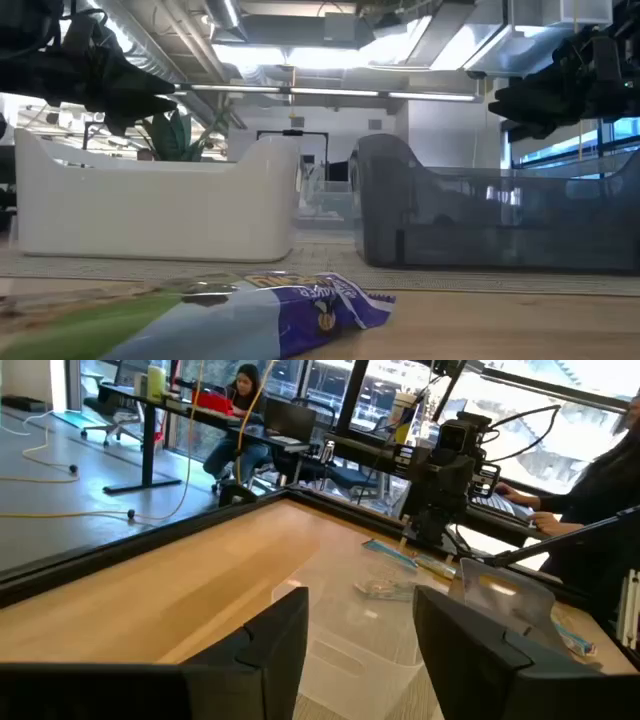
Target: Pick and place Granola Bars by type
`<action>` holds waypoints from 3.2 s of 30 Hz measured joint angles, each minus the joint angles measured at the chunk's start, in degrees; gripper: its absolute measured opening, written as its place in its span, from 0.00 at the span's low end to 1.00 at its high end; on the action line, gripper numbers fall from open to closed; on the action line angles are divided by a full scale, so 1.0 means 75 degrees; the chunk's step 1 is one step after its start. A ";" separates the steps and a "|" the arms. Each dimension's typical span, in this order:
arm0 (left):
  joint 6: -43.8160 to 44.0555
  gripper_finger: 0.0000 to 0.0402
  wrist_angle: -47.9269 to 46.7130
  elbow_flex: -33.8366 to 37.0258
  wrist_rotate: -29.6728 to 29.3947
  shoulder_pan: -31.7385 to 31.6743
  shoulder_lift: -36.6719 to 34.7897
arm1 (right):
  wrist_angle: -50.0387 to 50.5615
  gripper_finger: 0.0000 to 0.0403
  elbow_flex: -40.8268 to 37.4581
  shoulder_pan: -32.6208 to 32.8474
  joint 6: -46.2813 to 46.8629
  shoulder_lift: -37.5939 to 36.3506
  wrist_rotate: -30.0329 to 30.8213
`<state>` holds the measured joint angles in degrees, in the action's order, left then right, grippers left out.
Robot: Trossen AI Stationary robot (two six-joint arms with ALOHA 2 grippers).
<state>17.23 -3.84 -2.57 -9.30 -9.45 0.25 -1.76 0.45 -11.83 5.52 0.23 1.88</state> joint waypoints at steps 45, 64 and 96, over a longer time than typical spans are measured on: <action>0.0000 0.43 0.0000 0.0000 -0.0002 0.0001 0.0000 | 0.0000 0.43 0.0000 0.0001 0.0000 -0.0001 -0.0001; 0.0000 0.43 0.0000 0.0000 -0.0002 0.0001 0.0000 | -0.0037 0.43 0.0000 0.0002 0.0015 -0.0002 0.0223; -0.0294 0.43 0.1195 -0.0640 -0.0945 -0.0003 0.0612 | -0.0180 0.43 0.0000 0.0001 0.2214 -0.0001 0.1123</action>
<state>15.03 5.13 -7.37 -16.39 -9.47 4.84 -3.11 0.45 -11.82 22.12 0.22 10.30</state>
